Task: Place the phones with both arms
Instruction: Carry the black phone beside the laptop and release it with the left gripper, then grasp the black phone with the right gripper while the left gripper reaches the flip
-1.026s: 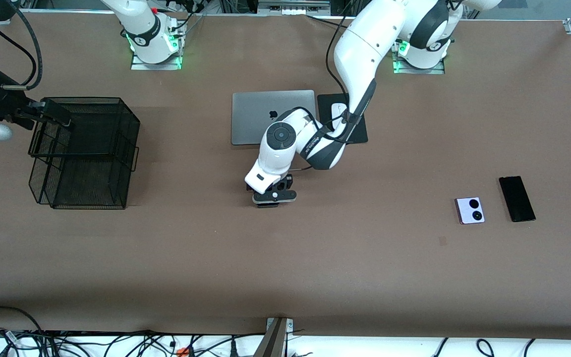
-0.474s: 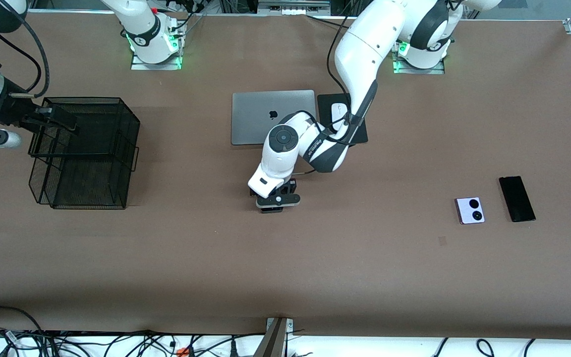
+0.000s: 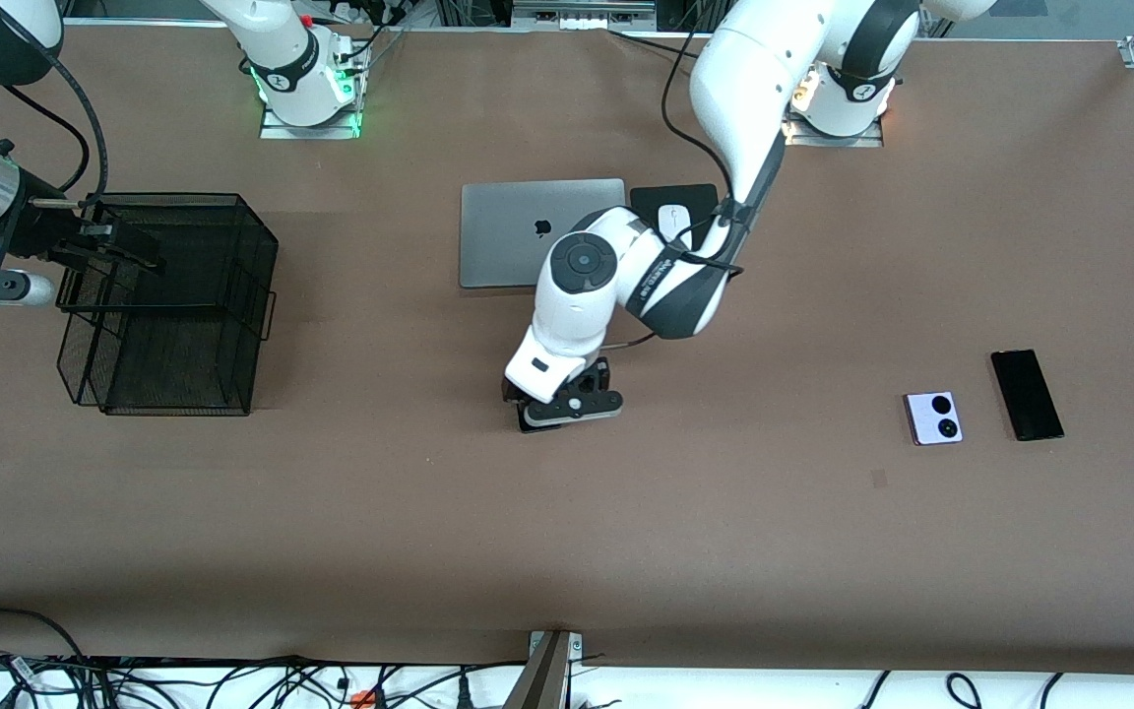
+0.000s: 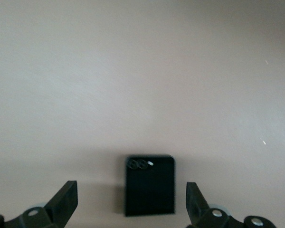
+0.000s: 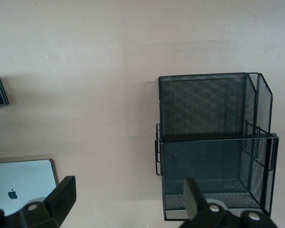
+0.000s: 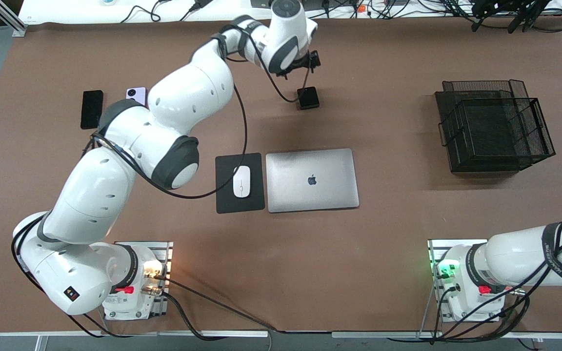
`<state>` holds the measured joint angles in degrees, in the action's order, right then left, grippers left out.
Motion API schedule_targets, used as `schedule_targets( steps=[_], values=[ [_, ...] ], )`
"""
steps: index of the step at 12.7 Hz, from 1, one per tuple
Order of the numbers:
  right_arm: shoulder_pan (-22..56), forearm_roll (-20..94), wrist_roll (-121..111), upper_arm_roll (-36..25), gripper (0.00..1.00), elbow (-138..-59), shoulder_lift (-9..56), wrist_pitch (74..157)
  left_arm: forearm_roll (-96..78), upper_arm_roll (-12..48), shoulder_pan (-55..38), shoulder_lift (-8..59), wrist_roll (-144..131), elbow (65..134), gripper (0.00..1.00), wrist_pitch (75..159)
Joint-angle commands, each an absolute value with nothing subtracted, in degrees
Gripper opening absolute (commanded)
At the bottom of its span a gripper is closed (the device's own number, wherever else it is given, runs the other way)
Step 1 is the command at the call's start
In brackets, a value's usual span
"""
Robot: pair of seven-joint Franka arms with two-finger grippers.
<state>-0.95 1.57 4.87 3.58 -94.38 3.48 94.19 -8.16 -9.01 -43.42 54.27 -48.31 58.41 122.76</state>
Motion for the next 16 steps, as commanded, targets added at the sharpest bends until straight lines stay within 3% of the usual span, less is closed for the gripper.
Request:
schedule_targets(
  steps=[1,3,5,9,14,16],
  values=[
    [2.7,-0.2,3.1,3.4,1.00,-93.3,5.4,94.1,-9.9,-8.7,-36.2,43.7,-40.4,63.6,1.00,110.5],
    [6.3,-0.6,3.1,3.4,1.00,-93.3,8.9,94.6,-9.9,-8.8,-30.4,35.5,-33.1,71.1,1.00,105.7],
    [11.7,-0.9,4.2,3.4,1.00,-93.3,12.7,100.7,-9.2,-8.9,-23.0,30.6,-26.0,77.7,1.00,105.6],
    [18.3,-0.5,11.8,3.4,1.00,-92.3,23.4,113.2,-6.4,-9.1,-9.0,31.0,-6.8,80.7,1.00,106.2],
    [27.4,-0.6,22.4,3.4,1.00,-74.3,42.0,117.2,-4.2,-9.2,-3.2,32.6,2.9,93.8,1.00,122.9],
    [30.2,-0.7,24.3,3.3,1.00,-69.4,47.1,119.7,-4.2,-9.2,-2.5,35.3,2.6,95.5,1.00,126.9]
  ],
)
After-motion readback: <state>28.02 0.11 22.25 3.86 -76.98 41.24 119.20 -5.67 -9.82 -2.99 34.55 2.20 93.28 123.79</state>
